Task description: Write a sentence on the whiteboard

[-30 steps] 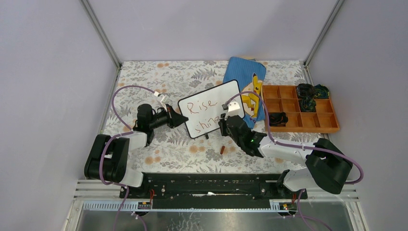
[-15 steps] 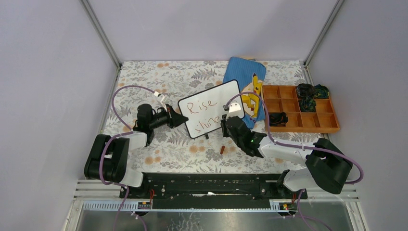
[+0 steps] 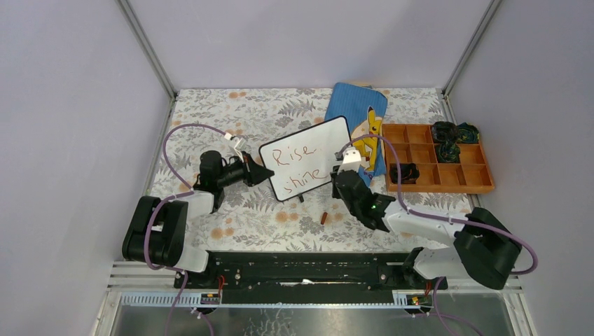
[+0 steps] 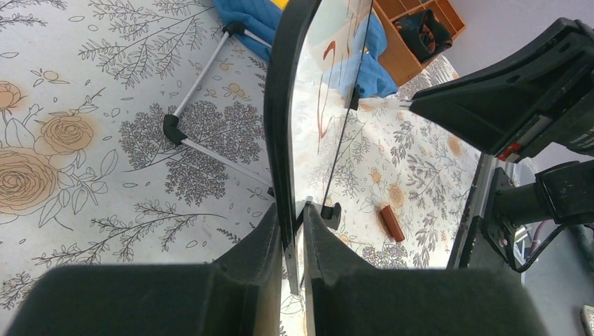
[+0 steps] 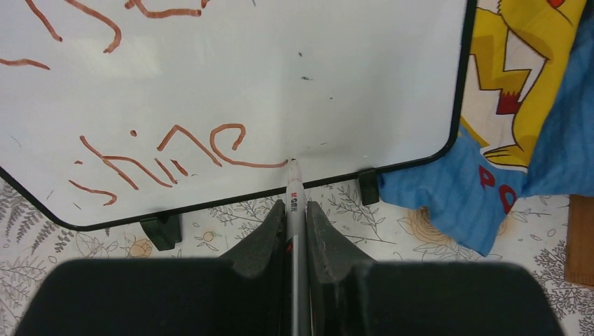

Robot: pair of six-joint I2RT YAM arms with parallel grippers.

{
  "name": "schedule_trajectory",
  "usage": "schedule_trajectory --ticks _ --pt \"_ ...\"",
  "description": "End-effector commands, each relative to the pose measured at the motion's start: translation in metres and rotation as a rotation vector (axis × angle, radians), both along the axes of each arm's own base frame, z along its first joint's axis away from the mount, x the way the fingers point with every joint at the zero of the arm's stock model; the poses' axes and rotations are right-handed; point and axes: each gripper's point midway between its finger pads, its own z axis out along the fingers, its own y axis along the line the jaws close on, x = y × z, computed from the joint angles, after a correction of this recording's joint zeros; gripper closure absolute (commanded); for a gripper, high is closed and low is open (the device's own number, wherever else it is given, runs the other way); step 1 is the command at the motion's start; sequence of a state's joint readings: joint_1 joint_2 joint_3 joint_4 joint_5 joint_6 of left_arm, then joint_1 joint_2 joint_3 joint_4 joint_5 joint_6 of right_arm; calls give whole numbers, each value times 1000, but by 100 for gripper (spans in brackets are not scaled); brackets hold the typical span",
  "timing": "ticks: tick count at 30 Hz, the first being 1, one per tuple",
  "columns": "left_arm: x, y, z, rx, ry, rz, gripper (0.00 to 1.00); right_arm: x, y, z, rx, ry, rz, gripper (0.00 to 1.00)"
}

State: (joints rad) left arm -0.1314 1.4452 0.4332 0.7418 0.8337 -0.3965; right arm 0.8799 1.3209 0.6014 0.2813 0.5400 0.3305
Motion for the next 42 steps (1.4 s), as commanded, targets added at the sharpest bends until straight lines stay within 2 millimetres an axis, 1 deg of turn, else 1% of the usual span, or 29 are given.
schedule_trajectory --ticks 1,8,12,15,16,18,21,27,30,35,42 --pt "-11 4 -34 94 98 -3 100 6 -3 44 136 -119 -17 100" --pt "-8 8 -29 134 83 1 100 -5 4 70 240 -178 64 100" --pt "-4 8 -30 141 108 -4 100 -13 7 80 304 -198 101 100" --pt "3 10 -27 153 121 -7 100 -20 6 87 345 -195 113 100" --pt "5 12 -28 167 129 -9 100 -21 3 87 337 -188 106 100" --pt "10 17 -30 209 136 -4 100 -24 -3 80 311 -167 92 100" --pt "12 19 -33 222 147 4 100 -24 -10 69 289 -161 65 100" --pt "11 22 -33 222 147 17 100 -16 -7 48 235 -104 29 100" --pt "11 23 -34 223 153 22 100 -10 -8 48 237 -114 -3 100" --pt "11 23 -35 226 161 27 100 0 -15 49 221 -134 -81 100" --pt "10 24 -38 230 174 29 100 10 -11 46 205 -137 -115 100"
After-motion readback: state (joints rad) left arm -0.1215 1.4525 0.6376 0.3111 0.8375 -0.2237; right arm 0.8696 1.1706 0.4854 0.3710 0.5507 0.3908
